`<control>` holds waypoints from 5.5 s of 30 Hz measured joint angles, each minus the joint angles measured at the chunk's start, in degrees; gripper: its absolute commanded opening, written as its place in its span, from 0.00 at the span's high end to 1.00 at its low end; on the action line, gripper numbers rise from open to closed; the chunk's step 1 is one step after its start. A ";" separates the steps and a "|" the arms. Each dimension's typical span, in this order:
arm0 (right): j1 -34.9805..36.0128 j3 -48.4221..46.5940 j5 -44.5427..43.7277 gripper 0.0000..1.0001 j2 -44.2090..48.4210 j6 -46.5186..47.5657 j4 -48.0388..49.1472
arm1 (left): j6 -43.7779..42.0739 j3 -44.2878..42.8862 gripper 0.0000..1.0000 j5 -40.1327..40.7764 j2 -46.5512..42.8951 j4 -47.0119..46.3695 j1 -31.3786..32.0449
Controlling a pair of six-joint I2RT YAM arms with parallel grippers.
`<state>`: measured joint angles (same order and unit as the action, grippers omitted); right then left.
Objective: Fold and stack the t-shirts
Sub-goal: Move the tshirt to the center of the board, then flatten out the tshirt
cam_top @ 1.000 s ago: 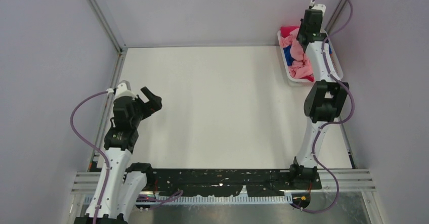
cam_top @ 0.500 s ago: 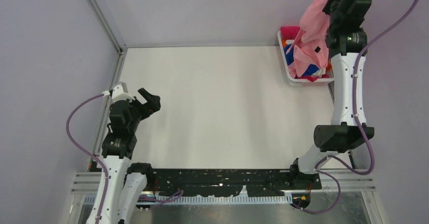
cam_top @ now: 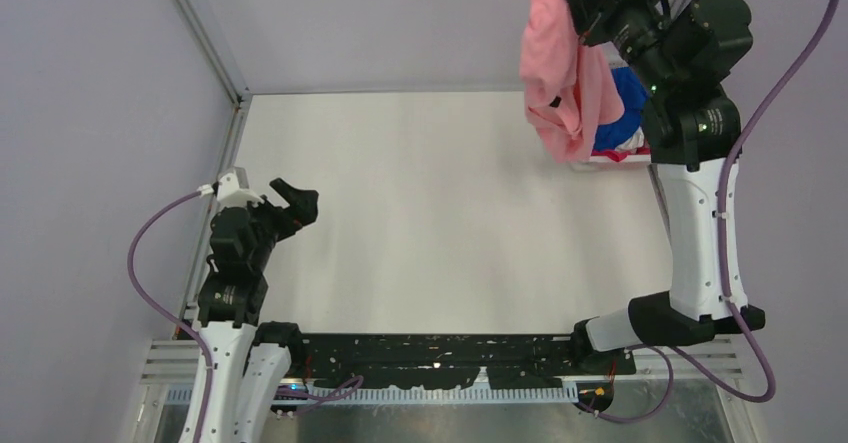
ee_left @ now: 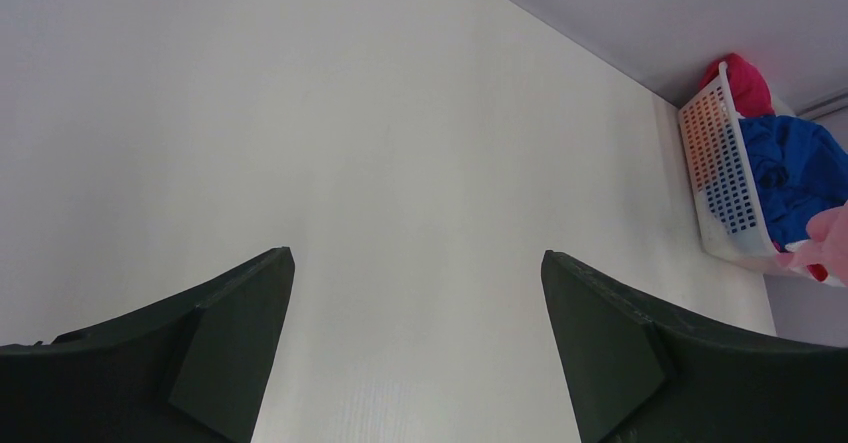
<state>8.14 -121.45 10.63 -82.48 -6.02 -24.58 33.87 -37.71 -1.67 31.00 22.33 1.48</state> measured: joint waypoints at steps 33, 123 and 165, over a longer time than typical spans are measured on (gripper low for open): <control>6.58 79.69 -16.31 0.04 20.70 -10.08 6.25 | 5.18 10.10 0.01 -16.46 6.99 5.57 1.53; 22.16 70.60 -24.57 0.85 -8.24 -5.33 12.94 | 2.16 -13.46 1.00 -0.63 53.70 1.25 18.43; 22.27 22.10 -10.38 0.95 49.40 -2.45 -5.46 | 1.68 -34.82 1.00 -5.49 -15.02 8.39 18.71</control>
<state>30.41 -99.35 0.25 -33.08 -8.47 -30.04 35.55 -72.53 -7.16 15.99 30.72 20.18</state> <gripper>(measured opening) 0.073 0.012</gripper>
